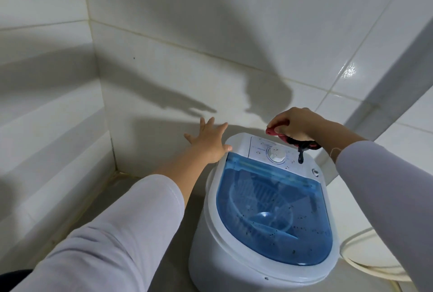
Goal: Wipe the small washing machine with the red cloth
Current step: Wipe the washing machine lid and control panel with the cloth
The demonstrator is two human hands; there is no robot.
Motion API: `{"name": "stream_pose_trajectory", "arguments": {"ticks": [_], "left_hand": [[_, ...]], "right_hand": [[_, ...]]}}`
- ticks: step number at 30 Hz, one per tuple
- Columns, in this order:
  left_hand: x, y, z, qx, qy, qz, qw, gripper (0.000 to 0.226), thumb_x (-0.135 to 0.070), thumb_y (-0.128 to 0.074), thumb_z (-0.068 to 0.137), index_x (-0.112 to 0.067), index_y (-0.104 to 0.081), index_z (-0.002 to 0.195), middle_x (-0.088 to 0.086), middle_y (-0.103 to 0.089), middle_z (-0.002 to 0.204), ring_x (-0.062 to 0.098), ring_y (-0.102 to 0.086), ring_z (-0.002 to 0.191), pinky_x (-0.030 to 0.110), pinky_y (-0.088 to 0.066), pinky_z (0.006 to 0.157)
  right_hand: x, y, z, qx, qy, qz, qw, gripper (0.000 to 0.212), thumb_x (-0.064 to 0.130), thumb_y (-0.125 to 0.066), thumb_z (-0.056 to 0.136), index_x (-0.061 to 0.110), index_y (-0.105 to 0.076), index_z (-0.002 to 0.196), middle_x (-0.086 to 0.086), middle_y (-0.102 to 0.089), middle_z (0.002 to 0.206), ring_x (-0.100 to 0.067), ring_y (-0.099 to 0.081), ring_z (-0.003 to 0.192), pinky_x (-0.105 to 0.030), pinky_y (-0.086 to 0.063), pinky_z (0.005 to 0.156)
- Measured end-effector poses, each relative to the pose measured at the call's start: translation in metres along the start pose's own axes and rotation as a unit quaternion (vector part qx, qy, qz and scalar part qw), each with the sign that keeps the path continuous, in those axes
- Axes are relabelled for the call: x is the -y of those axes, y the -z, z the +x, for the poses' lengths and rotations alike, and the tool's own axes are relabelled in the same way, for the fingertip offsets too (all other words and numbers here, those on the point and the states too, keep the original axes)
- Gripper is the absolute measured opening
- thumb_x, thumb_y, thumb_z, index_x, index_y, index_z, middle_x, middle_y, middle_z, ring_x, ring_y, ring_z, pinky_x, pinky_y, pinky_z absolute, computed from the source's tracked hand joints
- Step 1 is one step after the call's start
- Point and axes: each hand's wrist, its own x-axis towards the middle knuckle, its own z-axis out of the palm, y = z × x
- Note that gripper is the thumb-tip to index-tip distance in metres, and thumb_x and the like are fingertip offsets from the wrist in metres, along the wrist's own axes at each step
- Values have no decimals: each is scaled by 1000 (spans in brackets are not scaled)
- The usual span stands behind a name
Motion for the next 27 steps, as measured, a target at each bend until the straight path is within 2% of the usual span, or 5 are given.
{"name": "stream_pose_trajectory", "arguments": {"ticks": [4, 9, 15, 19, 27], "left_hand": [[-7, -3, 12, 8, -3, 14, 1000, 68, -37, -52, 96, -34, -13, 152, 1, 7, 162, 23, 18, 147, 71, -4, 107], [-9, -7, 19, 24, 8, 20, 999, 72, -37, -55, 94, -33, -12, 152, 1, 8, 162, 24, 19, 147, 71, -4, 108], [-9, -8, 20, 32, 18, 32, 999, 74, -41, -54, 94, -33, -11, 152, 2, 8, 162, 24, 18, 147, 71, -3, 107], [-8, -9, 20, 28, 16, 31, 999, 73, -40, -54, 94, -33, -11, 152, 2, 7, 162, 24, 16, 147, 71, -3, 106], [-6, -10, 20, 27, 17, 26, 999, 74, -42, -53, 94, -33, -10, 152, 2, 6, 162, 24, 14, 148, 72, -3, 107]], "right_hand": [[1, -3, 4, -37, -18, -47, 998, 19, 50, -60, 82, 34, -72, 81, 3, -70, 66, -19, -69, 70, -23, -44, 54], [2, -8, 13, -69, -23, -69, 995, 12, 35, -62, 84, 33, -73, 90, 6, -65, 70, -16, -62, 69, -24, -43, 60], [4, -24, 25, -87, -30, -65, 994, 31, 33, -58, 87, 34, -61, 117, -1, -62, 121, -24, -59, 107, -28, -40, 75], [8, -36, 33, -73, -49, -67, 994, 29, 36, -59, 87, 29, -66, 113, -2, -64, 117, -25, -60, 107, -29, -41, 75], [20, -50, 44, -60, -73, -94, 991, 31, 37, -61, 84, 17, -67, 106, -6, -64, 100, -26, -58, 84, -30, -47, 71]]}}
